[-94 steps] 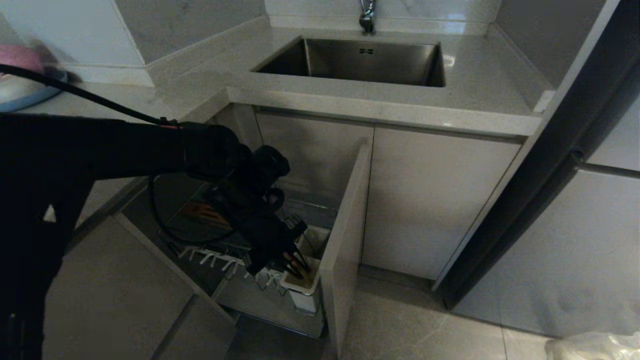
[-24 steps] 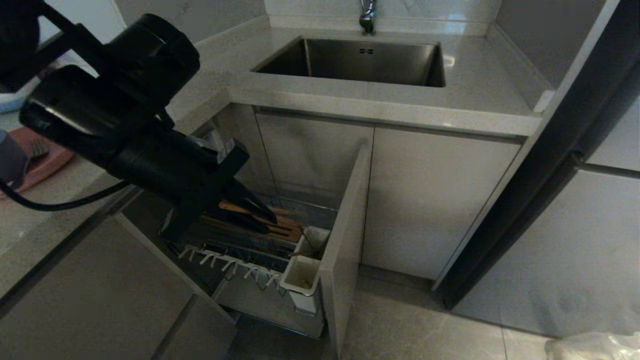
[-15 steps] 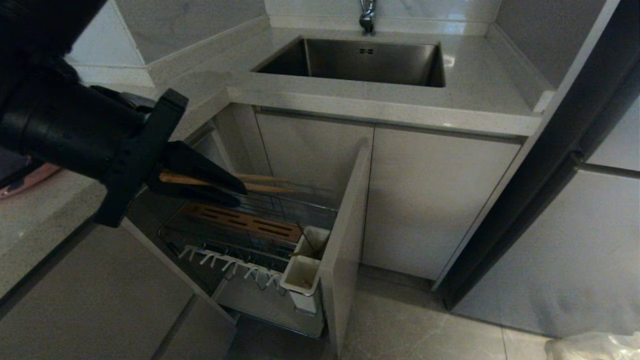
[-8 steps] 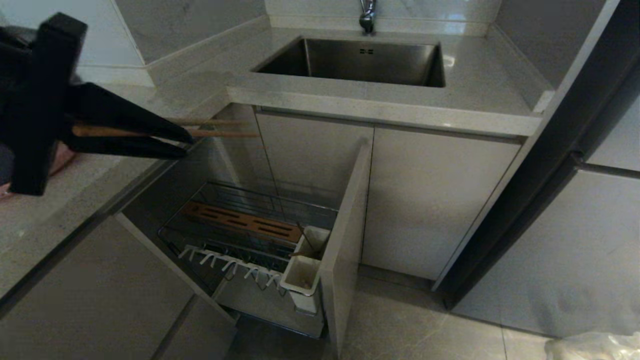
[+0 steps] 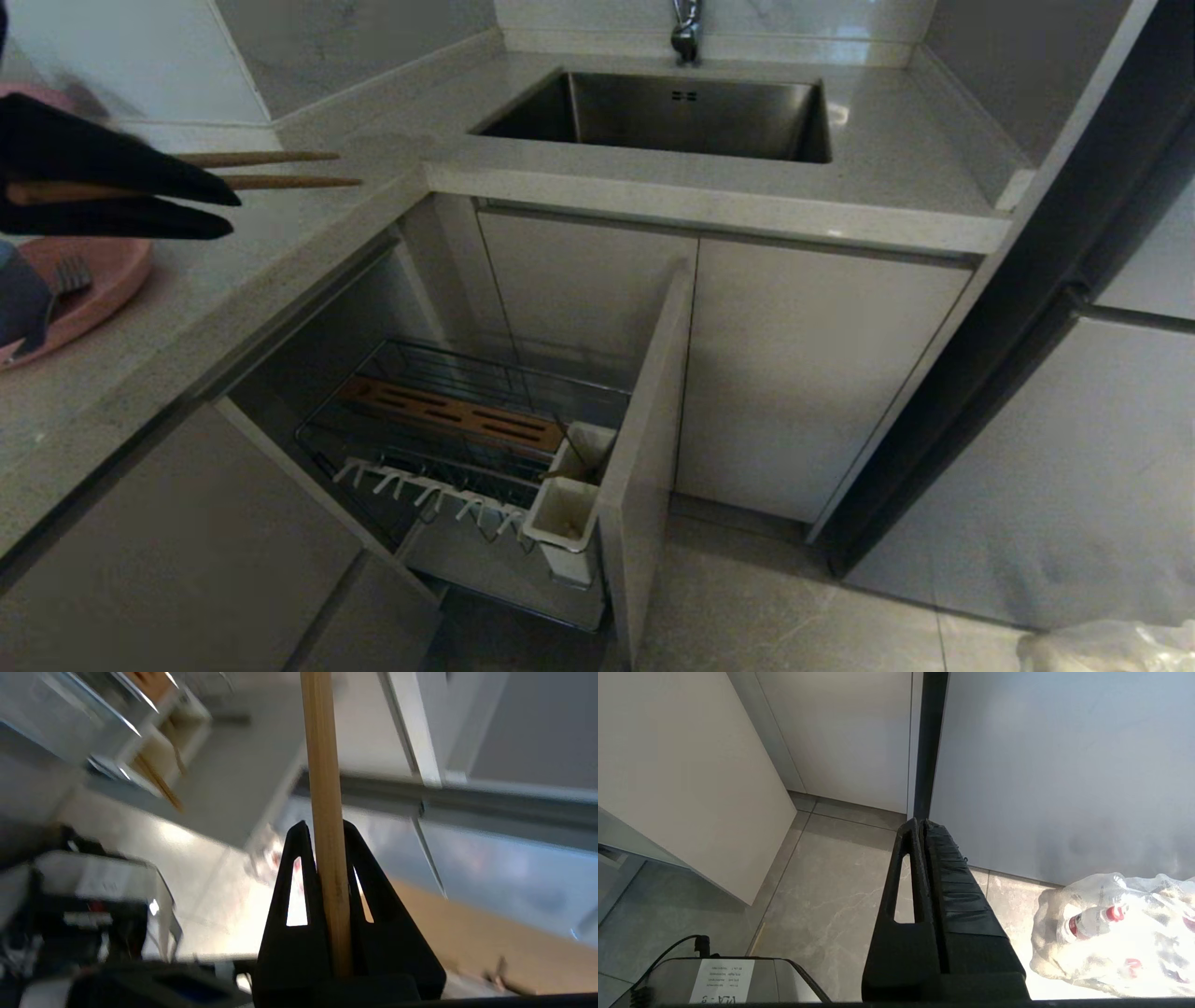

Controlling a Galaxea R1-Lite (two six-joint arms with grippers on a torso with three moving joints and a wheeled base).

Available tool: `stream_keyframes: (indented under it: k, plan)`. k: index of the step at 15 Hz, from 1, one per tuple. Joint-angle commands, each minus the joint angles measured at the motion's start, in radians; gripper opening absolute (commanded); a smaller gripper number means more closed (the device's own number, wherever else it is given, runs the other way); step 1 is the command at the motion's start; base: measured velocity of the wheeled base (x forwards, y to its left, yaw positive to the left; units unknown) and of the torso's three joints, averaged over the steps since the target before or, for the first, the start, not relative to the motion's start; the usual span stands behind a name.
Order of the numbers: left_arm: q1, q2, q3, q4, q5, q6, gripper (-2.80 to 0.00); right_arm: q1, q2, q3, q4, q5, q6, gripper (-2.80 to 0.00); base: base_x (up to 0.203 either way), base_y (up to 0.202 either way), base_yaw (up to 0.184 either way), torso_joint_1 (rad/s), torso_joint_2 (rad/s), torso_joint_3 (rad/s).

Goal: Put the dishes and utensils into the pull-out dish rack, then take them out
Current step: Take the chopsticks out of the cupboard

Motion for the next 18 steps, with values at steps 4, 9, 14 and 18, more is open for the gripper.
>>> stream_keyframes:
  k: [4, 9, 14, 18]
  plan:
    - [0.043, -0.005, -0.001, -0.012, 0.183, 0.037, -2.80, 0.000, 0.000, 0.000, 0.001, 0.000, 0.000, -2.80, 0.000, 0.000, 0.000, 0.000, 0.00, 0.000]
    - [0.217, 0.009, -0.002, -0.087, 0.250, 0.115, -2.80, 0.000, 0.000, 0.000, 0.001, 0.000, -0.001, -2.80, 0.000, 0.000, 0.000, 0.000, 0.00, 0.000]
    - [0.426, 0.076, -0.002, -0.176, 0.258, 0.183, -2.80, 0.000, 0.000, 0.000, 0.001, 0.000, -0.002, -2.80, 0.000, 0.000, 0.000, 0.000, 0.00, 0.000]
    - [0.543, 0.165, -0.002, -0.241, 0.286, 0.215, -2.80, 0.000, 0.000, 0.000, 0.001, 0.000, -0.001, -2.80, 0.000, 0.000, 0.000, 0.000, 0.00, 0.000]
